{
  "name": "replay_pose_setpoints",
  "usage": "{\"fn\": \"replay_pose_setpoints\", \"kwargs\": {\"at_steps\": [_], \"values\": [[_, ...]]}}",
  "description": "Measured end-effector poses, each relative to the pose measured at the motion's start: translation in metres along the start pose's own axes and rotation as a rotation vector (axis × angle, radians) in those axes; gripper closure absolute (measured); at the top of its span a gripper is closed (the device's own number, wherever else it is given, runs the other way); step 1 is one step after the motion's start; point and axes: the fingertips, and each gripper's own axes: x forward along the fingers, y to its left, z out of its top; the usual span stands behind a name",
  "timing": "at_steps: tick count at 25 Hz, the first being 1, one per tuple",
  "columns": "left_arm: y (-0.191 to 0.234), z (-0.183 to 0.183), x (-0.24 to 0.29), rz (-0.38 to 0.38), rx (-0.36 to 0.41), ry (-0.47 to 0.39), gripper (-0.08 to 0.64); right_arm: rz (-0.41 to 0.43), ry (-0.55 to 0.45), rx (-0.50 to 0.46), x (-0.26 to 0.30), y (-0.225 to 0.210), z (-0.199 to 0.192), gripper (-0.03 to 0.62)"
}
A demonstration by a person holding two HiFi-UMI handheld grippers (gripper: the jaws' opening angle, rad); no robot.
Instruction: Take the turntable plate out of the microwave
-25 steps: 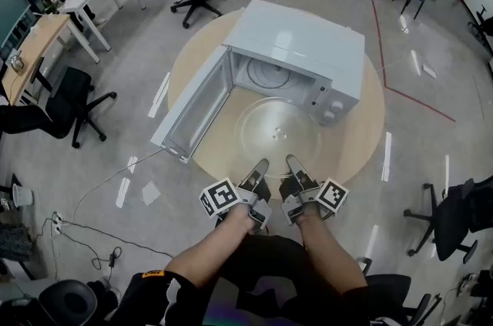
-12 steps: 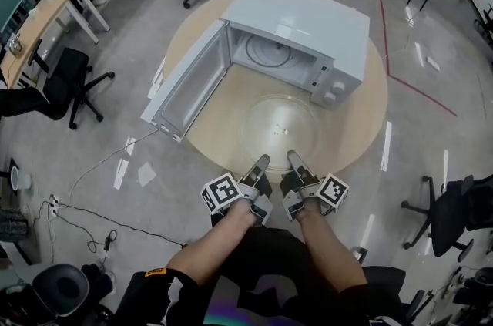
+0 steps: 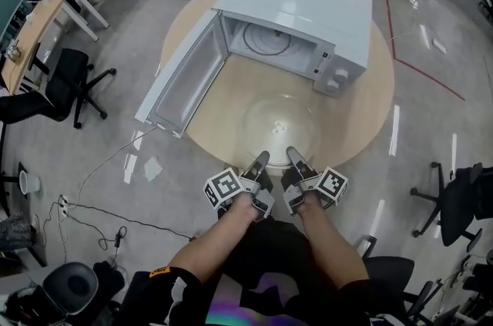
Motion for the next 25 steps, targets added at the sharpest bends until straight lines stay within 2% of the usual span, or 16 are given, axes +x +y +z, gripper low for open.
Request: {"fn": "replay_pose_setpoints", "kwargs": {"at_steps": [4, 7, 11, 15, 20, 25], "values": [[0.01, 0.006, 0.008, 0.028, -0.011, 0.002, 0.486, 0.0, -0.001, 0.008, 0.009, -0.007, 0.002, 0.549], [0.015, 0.009, 0.012, 0.045, -0.015, 0.005, 0.486, -0.033, -0.008, 0.034, 0.013, -0.017, 0.003, 0.549], [0.019, 0.013, 0.016, 0.061, -0.025, 0.006, 0.486, -0.004, -0.013, 0.03, 0.02, -0.017, 0.006, 0.549], [0.024, 0.014, 0.02, 0.075, -0.04, 0.001, 0.488, -0.049, -0.02, 0.056, 0.02, -0.028, 0.006, 0.549], [0.028, 0.014, 0.023, 0.083, -0.047, -0.003, 0.488, -0.01, -0.024, 0.05, 0.023, -0.027, 0.01, 0.549], [0.029, 0.016, 0.024, 0.095, -0.023, -0.009, 0.495, -0.054, 0.011, 0.121, 0.02, -0.04, 0.004, 0.549]]}}
